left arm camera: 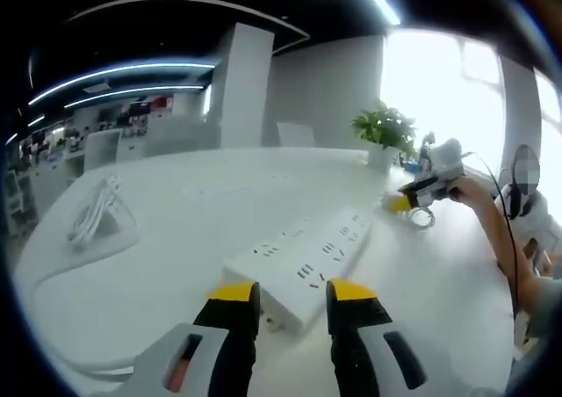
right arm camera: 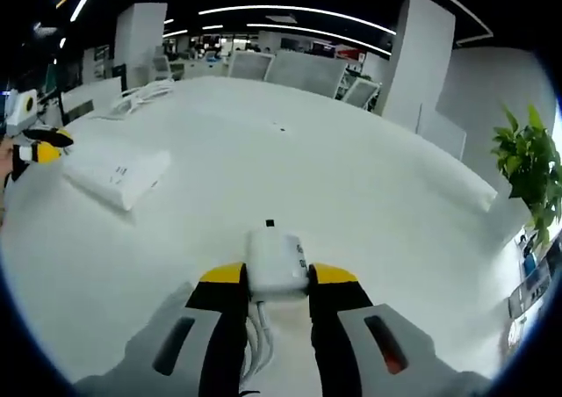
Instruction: Straighten the power strip on the desk, plug the charger into it
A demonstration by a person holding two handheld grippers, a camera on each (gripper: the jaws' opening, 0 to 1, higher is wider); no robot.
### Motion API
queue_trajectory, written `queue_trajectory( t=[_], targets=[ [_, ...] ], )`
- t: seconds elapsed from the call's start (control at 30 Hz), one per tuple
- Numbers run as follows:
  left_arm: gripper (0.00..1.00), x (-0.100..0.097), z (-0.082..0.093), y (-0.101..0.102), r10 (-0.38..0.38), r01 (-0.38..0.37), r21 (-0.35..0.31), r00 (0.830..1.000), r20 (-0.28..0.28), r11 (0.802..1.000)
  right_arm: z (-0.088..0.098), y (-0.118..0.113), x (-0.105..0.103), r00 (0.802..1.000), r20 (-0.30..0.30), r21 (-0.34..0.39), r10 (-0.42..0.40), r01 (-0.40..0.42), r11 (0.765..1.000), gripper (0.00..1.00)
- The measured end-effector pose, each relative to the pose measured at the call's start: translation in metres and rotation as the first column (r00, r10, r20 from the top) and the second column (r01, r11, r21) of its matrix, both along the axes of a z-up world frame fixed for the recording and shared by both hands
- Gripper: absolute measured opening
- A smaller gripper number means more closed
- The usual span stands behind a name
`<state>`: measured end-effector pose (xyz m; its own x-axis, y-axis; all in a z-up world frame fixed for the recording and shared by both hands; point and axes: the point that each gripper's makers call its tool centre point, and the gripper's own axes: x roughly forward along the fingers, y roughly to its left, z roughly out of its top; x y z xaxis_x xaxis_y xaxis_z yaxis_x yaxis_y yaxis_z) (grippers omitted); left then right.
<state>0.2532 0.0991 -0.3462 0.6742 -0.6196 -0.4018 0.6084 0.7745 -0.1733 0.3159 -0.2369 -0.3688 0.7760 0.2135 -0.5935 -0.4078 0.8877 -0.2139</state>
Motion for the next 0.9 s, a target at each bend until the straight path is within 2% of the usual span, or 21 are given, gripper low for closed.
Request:
queue_trajectory(
  t=[0.13, 0.73, 0.83, 0.9],
  targets=[
    [0.31, 0.000, 0.000, 0.000, -0.001, 0.001, 0.000, 1.000, 0.000, 1.000, 0.002, 0.006, 0.001, 1.000, 0.008, -0.003, 0.016, -0.016, 1.000, 0.26],
    [0.31, 0.001, 0.001, 0.000, -0.001, 0.001, -0.002, 1.000, -0.002, 1.000, 0.010, 0.029, 0.003, 0.993, 0.059, -0.130, 0.107, -0.099, 0.987, 0.26],
    [0.31, 0.001, 0.001, 0.000, 0.000, 0.000, -0.004, 1.000, -0.002, 1.000, 0.014, 0.041, 0.004, 0.980, 0.080, -0.184, 0.181, -0.164, 0.969, 0.26],
    [0.31, 0.001, 0.001, 0.001, 0.002, -0.002, -0.004, 1.000, -0.003, 1.000, 0.016, 0.051, 0.004, 0.971, 0.087, -0.196, 0.223, -0.203, 0.959, 0.26]
  ],
)
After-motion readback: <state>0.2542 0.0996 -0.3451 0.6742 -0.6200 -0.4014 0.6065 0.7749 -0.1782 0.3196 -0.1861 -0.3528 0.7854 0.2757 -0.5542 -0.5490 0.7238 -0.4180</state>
